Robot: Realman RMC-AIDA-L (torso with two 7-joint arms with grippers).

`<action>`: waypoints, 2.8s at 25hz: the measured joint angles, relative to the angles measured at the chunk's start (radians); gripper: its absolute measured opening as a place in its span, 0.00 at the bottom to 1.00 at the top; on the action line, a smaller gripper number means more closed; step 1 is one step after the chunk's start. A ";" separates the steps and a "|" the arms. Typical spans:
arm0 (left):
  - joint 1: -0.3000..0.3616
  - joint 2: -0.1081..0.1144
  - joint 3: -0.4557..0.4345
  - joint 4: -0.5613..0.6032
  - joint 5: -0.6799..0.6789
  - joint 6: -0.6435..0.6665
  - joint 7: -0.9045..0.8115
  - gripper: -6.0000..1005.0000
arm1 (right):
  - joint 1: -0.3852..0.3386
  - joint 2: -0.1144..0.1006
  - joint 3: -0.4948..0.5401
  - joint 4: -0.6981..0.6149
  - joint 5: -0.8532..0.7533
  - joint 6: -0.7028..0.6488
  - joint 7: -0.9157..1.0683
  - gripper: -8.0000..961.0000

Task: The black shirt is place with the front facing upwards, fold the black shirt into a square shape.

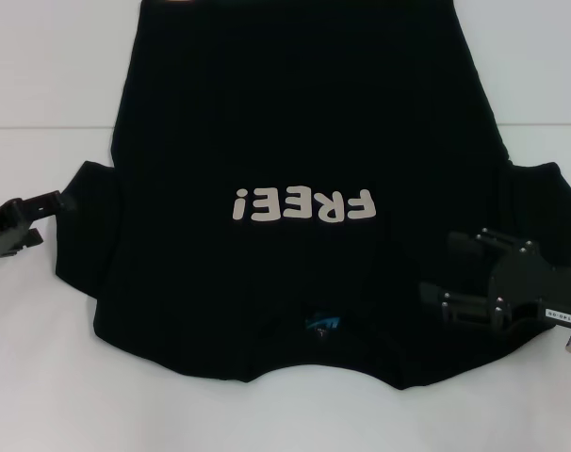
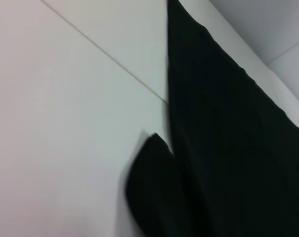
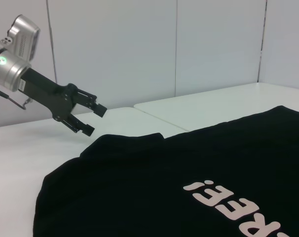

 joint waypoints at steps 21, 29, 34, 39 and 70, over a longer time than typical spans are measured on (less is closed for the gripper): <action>-0.029 -0.036 0.001 -0.057 -0.005 -0.111 0.034 0.92 | 0.003 0.000 -0.005 0.000 0.000 -0.007 0.000 0.92; -0.037 -0.039 0.019 -0.063 0.001 -0.106 0.034 0.92 | -0.001 0.001 -0.006 0.000 0.000 -0.011 0.001 0.92; -0.041 -0.034 0.064 -0.062 0.001 -0.095 0.027 0.88 | -0.004 0.002 -0.006 0.000 0.000 -0.014 0.001 0.92; -0.037 -0.036 0.058 -0.058 -0.004 -0.102 0.023 0.73 | -0.004 0.002 -0.004 0.000 0.000 -0.017 0.001 0.92; -0.022 -0.011 0.057 -0.033 0.002 -0.124 0.006 0.02 | 0.004 0.002 0.000 0.000 0.000 -0.020 0.001 0.92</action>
